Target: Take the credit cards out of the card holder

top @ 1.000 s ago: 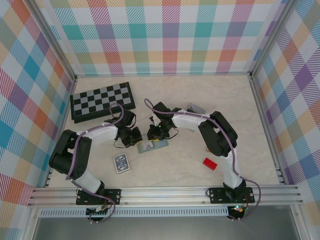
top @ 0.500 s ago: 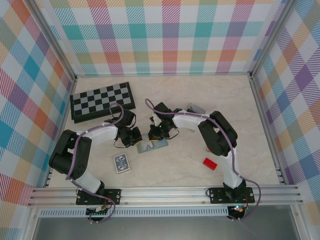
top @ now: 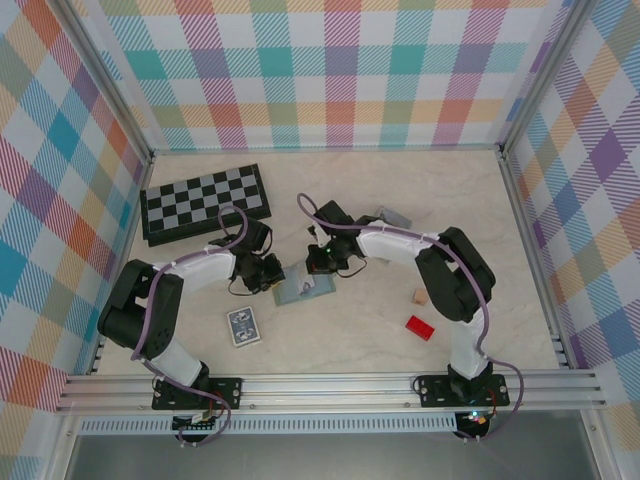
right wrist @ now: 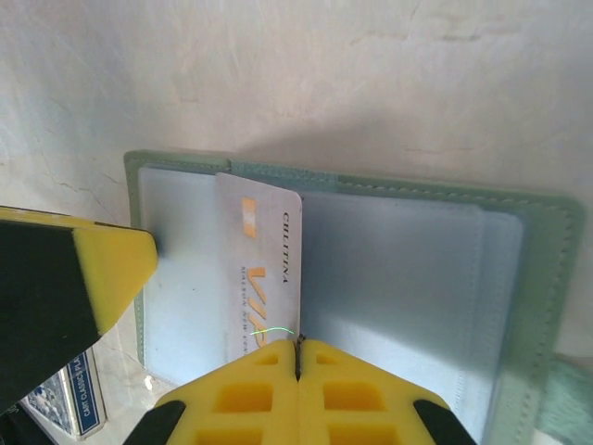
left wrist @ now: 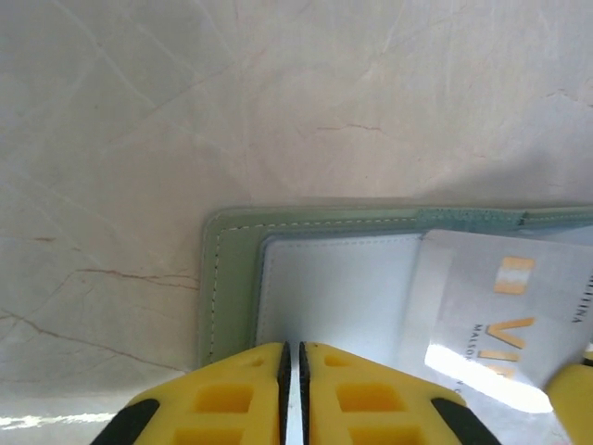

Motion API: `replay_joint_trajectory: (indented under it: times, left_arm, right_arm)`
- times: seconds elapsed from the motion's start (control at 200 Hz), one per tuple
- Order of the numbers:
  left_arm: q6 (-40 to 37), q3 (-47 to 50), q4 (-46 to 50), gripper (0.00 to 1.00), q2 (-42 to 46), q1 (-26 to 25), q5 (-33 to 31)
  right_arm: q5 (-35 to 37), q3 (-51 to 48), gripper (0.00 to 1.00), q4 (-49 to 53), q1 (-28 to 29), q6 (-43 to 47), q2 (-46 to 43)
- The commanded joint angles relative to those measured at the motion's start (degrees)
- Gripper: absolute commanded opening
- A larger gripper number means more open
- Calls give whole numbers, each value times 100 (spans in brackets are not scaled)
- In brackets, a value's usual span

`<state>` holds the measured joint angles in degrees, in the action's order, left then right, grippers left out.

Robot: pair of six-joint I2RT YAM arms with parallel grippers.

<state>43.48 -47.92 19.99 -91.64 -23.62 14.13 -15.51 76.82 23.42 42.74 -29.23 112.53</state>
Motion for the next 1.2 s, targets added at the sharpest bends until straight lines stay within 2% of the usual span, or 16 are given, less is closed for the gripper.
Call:
replay_joint_trajectory:
  times: [0.0,0.125,0.37,0.62,0.805,0.97,1.105,1.195]
  left_arm:
    - [11,-198,-64,22,118,-33,-143]
    - [-57,-457,-56,38,148,-29,-47]
    - [-100,-871,-68,63,127,183,477]
    - [-13,-793,-828,100,464,356,1048]
    - [200,-642,-1553,100,819,362,1539]
    - [565,-576,-2481,100,794,358,2532]
    - [540,-487,-2792,92,791,358,2850]
    - [906,-365,-3430,84,673,358,3156]
  right_arm:
    - [216,-115,0,14,-29,255,-410]
    - [-26,-419,0,-363,-77,279,-767]
    - [-678,-1049,0,-1160,-261,-1,-1459]
    - [-1420,-1618,0,-1752,-751,-406,-1994]
    - [-2200,-1952,0,-2357,-1321,-910,-2305]
    - [-2696,-2106,0,-2783,-1648,-1303,-2561]
    - [-3019,-2244,0,-3320,-1849,-1698,-2634]
    - [-3201,-2241,0,-3631,-1917,-1979,-2588]
